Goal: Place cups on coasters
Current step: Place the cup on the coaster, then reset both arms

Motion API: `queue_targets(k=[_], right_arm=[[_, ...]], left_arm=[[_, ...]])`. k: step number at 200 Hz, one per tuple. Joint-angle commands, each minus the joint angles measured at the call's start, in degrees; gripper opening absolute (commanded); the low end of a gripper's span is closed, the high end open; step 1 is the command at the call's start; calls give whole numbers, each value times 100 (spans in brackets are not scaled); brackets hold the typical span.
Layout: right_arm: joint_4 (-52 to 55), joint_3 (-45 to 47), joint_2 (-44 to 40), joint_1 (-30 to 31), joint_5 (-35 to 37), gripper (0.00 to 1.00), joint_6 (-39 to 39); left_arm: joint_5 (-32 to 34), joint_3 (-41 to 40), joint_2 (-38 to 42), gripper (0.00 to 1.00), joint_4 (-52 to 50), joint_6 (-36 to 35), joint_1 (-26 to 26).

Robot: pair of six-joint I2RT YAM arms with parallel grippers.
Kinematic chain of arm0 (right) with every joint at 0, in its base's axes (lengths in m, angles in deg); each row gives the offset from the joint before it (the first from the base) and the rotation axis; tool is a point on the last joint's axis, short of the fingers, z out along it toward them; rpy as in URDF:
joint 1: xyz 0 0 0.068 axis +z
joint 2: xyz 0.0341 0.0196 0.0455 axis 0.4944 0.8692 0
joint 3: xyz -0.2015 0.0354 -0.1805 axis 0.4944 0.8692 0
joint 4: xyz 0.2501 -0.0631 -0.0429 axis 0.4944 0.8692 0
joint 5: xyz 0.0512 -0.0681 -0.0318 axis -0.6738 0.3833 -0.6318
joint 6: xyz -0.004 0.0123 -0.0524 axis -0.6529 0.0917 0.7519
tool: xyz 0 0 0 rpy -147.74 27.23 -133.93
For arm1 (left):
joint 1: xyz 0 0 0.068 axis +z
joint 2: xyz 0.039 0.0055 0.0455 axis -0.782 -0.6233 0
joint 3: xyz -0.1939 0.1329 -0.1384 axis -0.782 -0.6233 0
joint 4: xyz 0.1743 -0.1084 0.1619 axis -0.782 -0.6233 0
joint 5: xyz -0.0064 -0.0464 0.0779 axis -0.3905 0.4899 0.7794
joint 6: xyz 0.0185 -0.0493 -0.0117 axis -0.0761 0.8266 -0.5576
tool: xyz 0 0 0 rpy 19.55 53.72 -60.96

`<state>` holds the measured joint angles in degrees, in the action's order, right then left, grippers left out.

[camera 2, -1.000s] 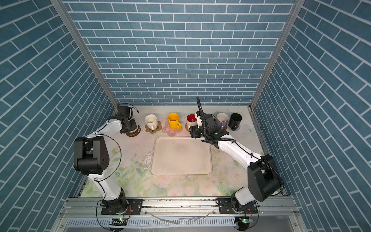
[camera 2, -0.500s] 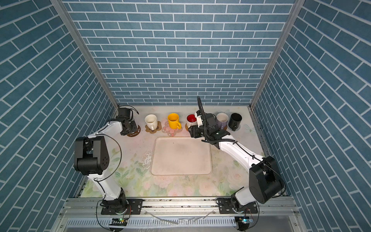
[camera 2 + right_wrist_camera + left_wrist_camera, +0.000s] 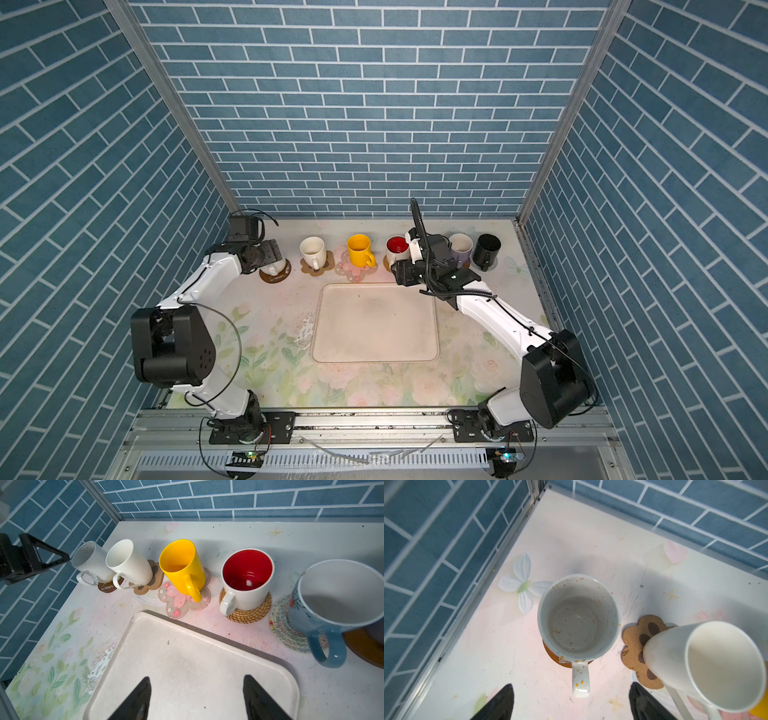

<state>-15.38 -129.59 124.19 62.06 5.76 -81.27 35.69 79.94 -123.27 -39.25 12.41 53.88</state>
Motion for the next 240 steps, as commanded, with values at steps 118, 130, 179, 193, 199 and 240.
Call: queue_targets(k=[118, 130, 179, 193, 199, 240], right_arm=[[1229, 357, -2032, -572, 1535, 98, 319], [1182, 514, -2129, -617, 1842, 99, 335], [-314, 1824, -2630, -698, 3336, 99, 675], [-718, 2153, -2738, -720, 3619, 99, 736], [-839, 2251, -2765, -740, 3703, 99, 744], [-1195, 2680, -2779, -985, 3885, 99, 886]], left_arm=[[-642, -1045, 2453, 99, 78, 106, 73], [-686, -1297, 2597, 99, 341, 65, 72], [-1050, -2786, 3059, 99, 2103, -357, -72], [-1069, -3044, 3078, 99, 2400, -544, -248], [-1042, -3072, 3062, 99, 2438, -633, -324], [-939, -3011, 2856, 99, 2356, -1059, -654]])
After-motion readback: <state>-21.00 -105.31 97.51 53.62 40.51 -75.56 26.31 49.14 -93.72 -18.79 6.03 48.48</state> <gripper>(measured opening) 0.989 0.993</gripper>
